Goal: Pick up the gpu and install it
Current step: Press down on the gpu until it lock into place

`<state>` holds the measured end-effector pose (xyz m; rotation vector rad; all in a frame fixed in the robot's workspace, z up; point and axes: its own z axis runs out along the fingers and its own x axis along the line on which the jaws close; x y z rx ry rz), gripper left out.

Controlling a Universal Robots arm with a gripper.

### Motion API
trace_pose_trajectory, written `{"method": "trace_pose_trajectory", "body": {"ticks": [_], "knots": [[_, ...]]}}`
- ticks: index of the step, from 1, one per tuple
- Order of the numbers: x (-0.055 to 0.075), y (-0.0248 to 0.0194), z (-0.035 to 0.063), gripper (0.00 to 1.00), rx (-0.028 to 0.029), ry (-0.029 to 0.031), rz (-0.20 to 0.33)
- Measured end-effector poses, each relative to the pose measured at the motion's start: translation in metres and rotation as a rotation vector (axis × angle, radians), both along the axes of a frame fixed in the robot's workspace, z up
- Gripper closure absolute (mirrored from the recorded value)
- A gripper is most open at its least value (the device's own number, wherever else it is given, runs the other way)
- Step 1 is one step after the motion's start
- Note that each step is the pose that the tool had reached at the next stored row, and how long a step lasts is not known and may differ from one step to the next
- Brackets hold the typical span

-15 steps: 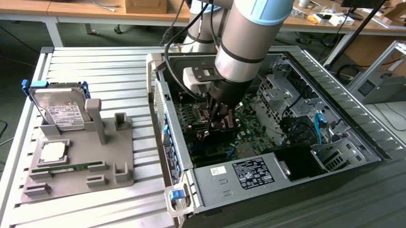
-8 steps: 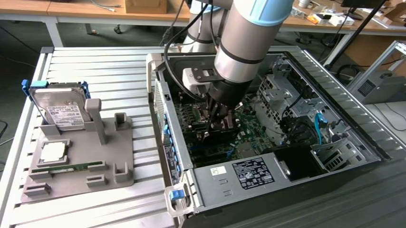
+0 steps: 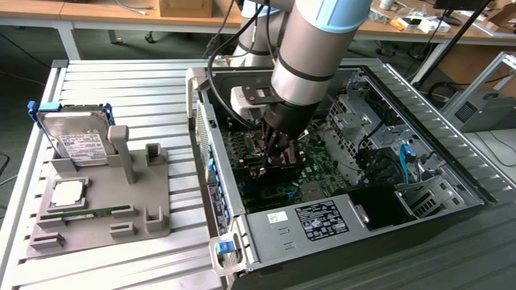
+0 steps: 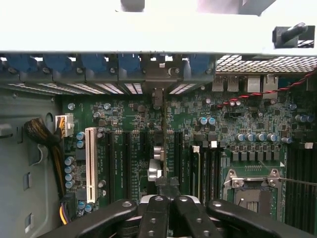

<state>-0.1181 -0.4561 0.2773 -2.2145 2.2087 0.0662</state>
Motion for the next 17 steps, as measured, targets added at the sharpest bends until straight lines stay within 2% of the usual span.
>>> {"method": "trace_pose_trajectory", "body": {"ticks": [17], "knots": [[-0.0017, 0.0000, -0.0009, 0.89, 0.0001, -0.0001, 0.000]]}}
